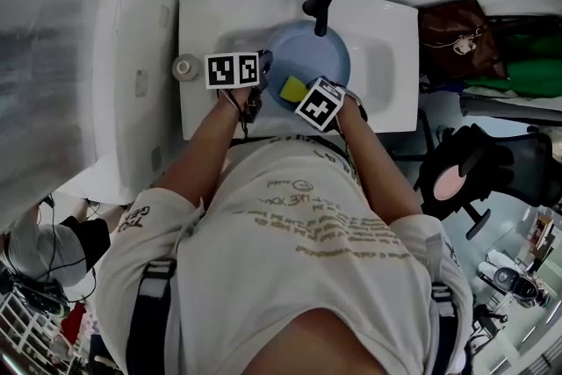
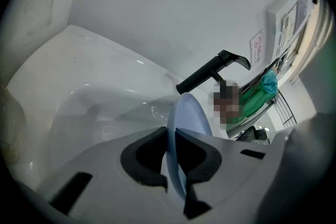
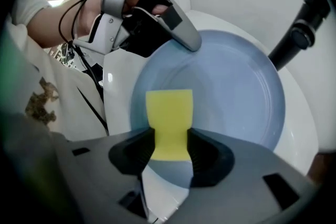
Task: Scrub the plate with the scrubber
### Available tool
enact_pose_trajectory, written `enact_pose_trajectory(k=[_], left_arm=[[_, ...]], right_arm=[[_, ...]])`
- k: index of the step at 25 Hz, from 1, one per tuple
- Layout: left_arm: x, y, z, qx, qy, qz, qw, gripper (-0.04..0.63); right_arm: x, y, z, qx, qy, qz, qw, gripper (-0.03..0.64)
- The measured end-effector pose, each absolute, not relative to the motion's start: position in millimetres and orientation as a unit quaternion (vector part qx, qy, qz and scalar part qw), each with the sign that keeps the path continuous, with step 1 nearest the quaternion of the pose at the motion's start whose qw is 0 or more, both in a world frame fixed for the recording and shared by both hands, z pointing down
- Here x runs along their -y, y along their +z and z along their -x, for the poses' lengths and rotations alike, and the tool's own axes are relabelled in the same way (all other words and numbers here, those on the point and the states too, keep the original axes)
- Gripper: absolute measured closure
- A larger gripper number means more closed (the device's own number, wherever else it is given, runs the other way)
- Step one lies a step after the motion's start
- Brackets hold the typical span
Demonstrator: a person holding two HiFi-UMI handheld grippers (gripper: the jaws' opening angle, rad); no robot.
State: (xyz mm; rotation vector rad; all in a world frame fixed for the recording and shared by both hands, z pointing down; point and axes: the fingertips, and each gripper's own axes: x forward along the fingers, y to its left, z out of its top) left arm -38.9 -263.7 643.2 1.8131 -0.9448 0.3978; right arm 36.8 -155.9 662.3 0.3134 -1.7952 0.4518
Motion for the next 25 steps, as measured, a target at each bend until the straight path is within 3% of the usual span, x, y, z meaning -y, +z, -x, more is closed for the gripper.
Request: enact_pose_trajectory(k=[11,25], left_arm=[[252,645,38,0.371,0.174,-0.751,0.518,0.560],[248,642,38,0.359,0.166,-0.756,0.521,0.555]], right_arm=[[167,675,-110,0.712,0.239,-0.212,0.625,0.416],[238,668,-119,0.718,0.163,-0.279,0.616,0.416]])
